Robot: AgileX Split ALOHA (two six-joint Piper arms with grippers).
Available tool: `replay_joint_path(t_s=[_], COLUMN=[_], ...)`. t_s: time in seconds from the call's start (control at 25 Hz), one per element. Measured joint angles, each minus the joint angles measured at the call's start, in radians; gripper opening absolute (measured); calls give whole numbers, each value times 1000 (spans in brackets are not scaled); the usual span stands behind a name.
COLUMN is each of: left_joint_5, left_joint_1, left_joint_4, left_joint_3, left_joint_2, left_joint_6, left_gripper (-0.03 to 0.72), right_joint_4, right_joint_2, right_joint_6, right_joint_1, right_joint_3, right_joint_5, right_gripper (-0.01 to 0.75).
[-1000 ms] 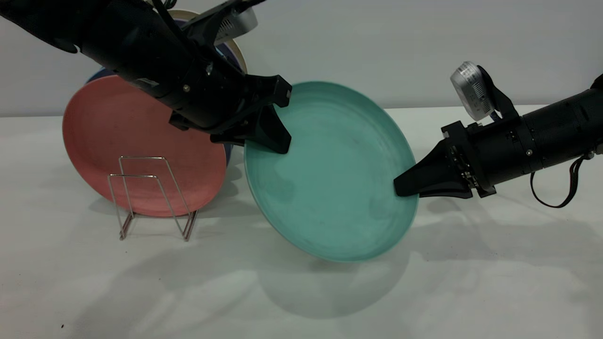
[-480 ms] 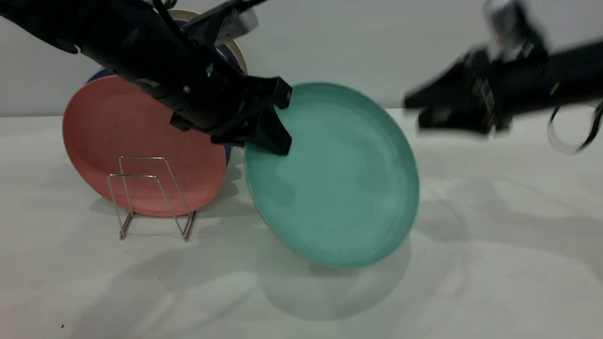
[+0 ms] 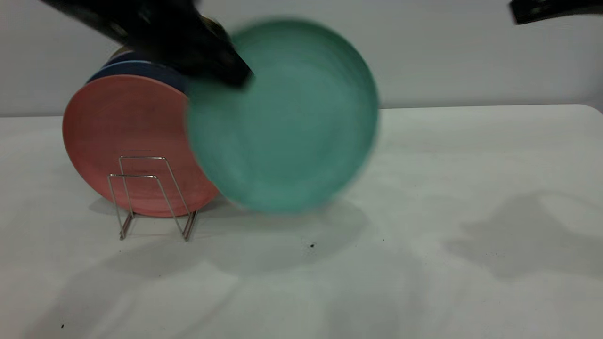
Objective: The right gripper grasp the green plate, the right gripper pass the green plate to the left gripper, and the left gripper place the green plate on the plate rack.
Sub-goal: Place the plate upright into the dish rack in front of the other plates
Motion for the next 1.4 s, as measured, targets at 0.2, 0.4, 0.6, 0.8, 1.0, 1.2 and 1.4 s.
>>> replay_joint_path(t_s=[0.2,0.4,0.6,0.8,1.0,1.2,1.4], left_joint_5=[34,145,210,216,271,267,239], left_joint_1=[129,248,324,334,334,334,334], left_joint_4=[7,15,40,231,330,381,386], left_joint_3=[0,1,1,1,1,1,1], left_joint_2=[-117,-180,-188,-187,-187,-186,-184], left_joint_6=[265,519,682,691,691,691,691], left_gripper=[93,93,93,93,93,93,93], right_joint_4=[-115,-170,-323,-506,-655,-753,-818], right_joint_2=[-205,-439,-695,-924,-1132,-1276,-1334], right_joint_6=[86,135,275,446,574,637,684], right_joint_1=[17,17,17,17,17,17,17], right_joint_3=[138,336,488,534,570,575,575], right_joint_5=[5,15,5,4,5,5,15], right_gripper=[461,459,459,459,459,459,459])
